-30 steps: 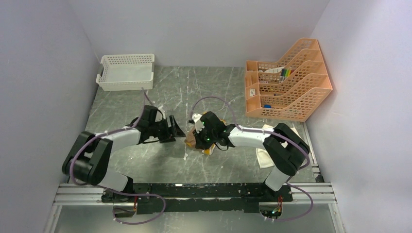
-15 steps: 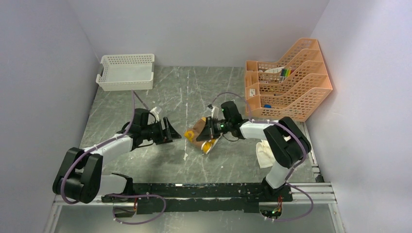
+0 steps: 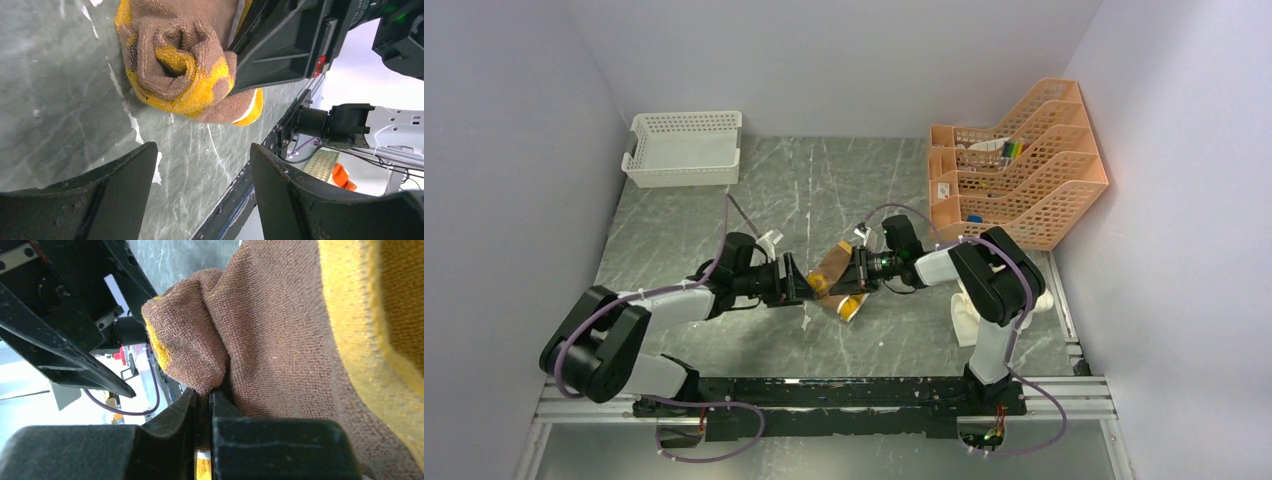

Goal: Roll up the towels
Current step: Roll the towel at the center of the board.

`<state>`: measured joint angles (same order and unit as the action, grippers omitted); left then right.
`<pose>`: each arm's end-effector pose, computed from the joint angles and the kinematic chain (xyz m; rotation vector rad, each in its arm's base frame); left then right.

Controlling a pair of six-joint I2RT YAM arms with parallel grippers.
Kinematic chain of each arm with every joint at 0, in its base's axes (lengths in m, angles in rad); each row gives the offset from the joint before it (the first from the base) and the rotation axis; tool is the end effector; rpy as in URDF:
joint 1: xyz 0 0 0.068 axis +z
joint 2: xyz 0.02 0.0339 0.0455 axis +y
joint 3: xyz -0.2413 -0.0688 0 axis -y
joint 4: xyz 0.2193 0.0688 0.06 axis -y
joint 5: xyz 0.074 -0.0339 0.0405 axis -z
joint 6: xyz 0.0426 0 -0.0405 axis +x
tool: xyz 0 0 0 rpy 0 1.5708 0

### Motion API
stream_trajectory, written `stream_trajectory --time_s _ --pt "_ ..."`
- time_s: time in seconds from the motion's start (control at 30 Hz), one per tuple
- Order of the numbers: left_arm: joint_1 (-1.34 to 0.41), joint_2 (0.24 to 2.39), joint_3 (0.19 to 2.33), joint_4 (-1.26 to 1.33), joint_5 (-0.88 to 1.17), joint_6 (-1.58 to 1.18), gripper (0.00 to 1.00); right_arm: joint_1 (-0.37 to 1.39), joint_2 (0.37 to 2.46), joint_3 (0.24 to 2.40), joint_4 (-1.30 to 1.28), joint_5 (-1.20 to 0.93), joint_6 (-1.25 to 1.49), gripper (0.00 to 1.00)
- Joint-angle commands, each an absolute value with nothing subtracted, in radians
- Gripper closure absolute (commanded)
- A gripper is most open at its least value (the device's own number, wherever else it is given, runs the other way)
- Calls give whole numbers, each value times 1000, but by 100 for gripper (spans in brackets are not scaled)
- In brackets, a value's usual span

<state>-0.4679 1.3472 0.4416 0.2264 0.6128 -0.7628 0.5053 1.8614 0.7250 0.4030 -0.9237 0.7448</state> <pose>0.1976 -0.1273 0.1449 0.0064 2.4604 -1.2995 0.2547 0.1798 0.1043 -0.2492 2.5282 1.6470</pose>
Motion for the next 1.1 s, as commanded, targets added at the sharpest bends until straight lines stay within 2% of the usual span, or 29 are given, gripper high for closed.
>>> stream_trajectory --time_s 0.0,0.57,0.8,1.07 --pt "-520 1417 430 395 610 -829 21 508 1862 725 425 -957 766 100" --pt "-572 1532 445 494 540 -849 21 592 1917 722 452 -948 810 96" --pt "-571 1647 428 556 498 -911 31 595 1907 711 442 -952 804 96" --pt "-570 1613 368 631 384 -1001 29 597 1900 684 426 -958 781 95"
